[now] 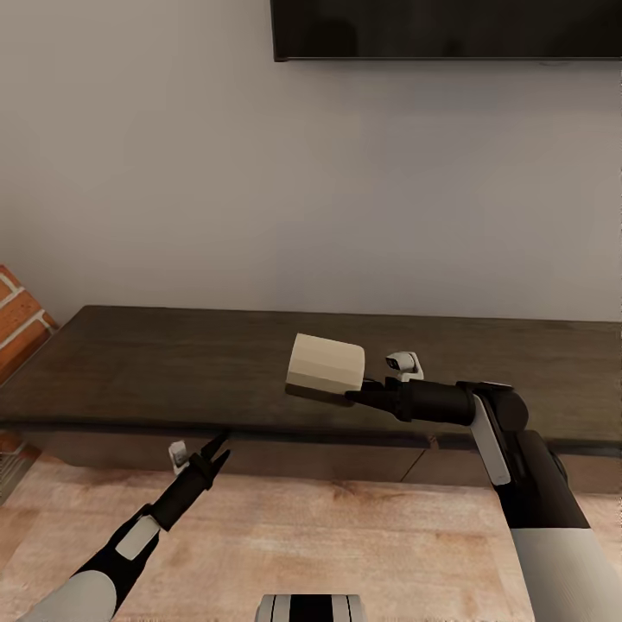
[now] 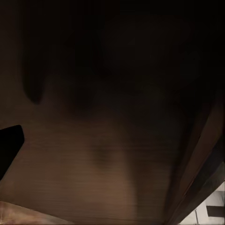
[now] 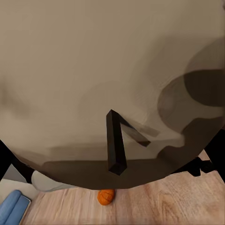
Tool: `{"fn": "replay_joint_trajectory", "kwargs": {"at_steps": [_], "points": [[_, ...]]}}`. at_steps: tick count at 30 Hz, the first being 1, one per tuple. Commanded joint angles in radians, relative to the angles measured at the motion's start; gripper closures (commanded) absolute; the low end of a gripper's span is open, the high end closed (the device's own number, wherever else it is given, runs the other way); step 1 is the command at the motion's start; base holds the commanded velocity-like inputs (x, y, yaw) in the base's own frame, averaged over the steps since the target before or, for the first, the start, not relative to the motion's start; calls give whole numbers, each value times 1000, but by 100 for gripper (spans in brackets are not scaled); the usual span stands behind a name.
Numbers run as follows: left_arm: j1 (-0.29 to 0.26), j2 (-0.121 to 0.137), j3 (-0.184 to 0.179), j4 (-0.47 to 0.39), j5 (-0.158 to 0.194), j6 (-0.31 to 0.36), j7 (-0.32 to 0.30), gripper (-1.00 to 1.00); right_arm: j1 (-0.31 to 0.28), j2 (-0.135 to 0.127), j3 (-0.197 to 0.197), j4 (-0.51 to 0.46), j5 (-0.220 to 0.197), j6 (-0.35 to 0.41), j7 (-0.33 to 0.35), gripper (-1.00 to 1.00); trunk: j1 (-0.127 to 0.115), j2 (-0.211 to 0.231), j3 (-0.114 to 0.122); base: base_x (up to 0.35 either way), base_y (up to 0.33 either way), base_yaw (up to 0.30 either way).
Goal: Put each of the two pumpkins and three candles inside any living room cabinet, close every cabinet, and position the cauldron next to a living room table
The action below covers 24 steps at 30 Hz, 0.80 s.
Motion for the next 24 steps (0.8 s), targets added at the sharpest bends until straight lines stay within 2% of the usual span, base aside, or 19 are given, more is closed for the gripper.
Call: {"fn": "replay_joint_trajectory", "kwargs": {"at_steps": [1, 24], "points": [[-10, 1, 5, 1, 4, 8, -1, -100, -1, -1, 1, 0, -4, 7, 0, 100, 0, 0, -1, -95, 0, 0], [-10, 3, 5, 1, 4, 9, -2, -100, -1, -1, 1, 0, -4, 7, 0, 100, 0, 0, -1, -9, 0, 0]]}}
